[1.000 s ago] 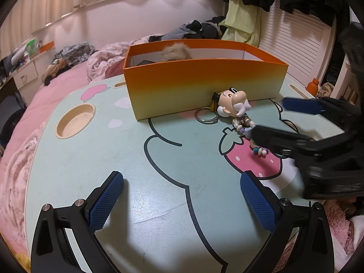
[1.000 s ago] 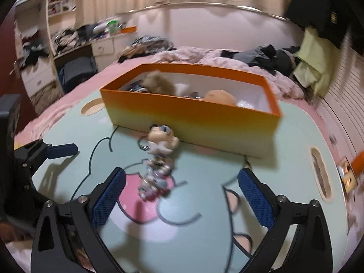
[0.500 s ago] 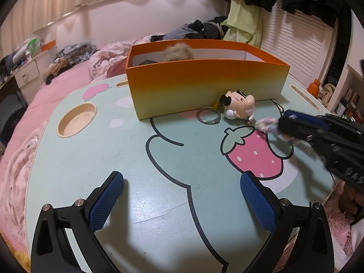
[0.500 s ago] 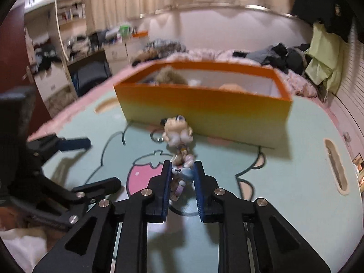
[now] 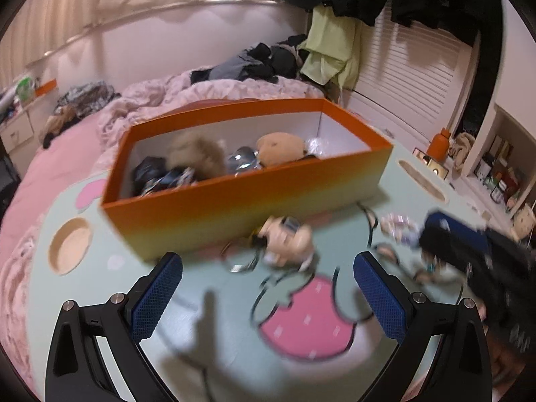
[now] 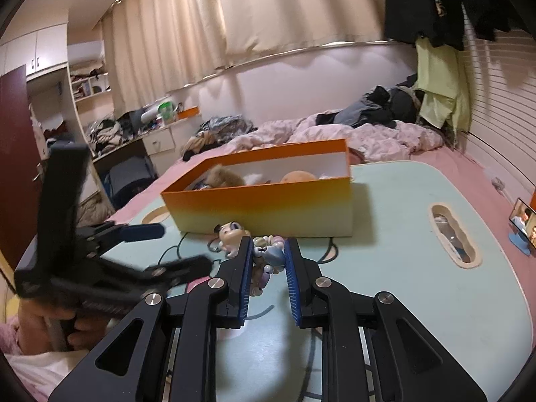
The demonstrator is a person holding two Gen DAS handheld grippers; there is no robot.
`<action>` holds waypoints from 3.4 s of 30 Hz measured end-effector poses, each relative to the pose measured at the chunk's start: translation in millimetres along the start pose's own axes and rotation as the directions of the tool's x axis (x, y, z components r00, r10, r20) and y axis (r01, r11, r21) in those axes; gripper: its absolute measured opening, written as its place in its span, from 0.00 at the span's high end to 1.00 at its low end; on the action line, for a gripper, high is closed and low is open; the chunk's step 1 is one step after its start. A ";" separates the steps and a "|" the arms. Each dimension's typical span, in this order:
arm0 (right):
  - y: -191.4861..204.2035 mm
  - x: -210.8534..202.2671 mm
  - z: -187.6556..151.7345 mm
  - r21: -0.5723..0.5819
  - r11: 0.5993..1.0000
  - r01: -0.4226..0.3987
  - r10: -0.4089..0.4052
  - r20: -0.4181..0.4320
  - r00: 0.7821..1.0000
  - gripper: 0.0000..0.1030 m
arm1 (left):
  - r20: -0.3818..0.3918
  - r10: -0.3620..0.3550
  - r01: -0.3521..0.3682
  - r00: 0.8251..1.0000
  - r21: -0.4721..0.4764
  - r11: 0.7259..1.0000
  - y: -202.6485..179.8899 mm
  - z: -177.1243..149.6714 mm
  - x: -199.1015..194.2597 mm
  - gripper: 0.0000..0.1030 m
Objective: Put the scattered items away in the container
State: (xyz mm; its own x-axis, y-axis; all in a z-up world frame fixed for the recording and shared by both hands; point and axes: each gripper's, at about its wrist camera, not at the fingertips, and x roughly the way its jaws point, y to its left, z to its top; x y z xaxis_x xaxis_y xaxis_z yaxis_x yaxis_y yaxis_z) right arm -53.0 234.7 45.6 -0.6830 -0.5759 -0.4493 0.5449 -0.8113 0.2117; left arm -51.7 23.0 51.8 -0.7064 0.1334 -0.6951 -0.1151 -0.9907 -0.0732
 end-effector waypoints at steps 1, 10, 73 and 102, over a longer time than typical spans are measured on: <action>-1.5 -1.9 -0.3 0.007 1.000 0.003 -0.003 0.005 1.000 0.80 | -0.011 -0.011 0.011 1.000 0.000 1.000 -4.1 7.2 6.1 0.01; -13.3 -5.2 3.4 0.036 0.999 -0.005 0.005 0.012 1.000 0.80 | -0.102 0.019 -0.021 0.995 -0.016 1.000 -13.6 14.6 40.7 0.33; 15.6 59.6 89.5 -0.088 0.981 0.175 -0.184 -0.101 0.978 0.39 | 0.101 0.052 -0.038 0.994 -0.141 0.989 60.0 32.7 -40.6 0.13; -2.7 59.5 10.1 -0.079 0.924 0.373 -0.376 -0.356 0.856 0.01 | -0.115 0.184 -0.199 0.976 -0.139 0.970 42.4 -49.1 9.7 0.00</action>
State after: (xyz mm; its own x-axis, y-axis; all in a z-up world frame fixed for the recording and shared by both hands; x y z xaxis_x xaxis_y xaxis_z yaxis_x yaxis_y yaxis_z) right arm -100.0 201.6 27.1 -0.6162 -0.1522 -0.7727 0.2870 -0.9571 -0.0403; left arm -29.1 -19.1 6.8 -0.6302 -0.0551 -0.7745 0.1262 -0.9915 -0.0322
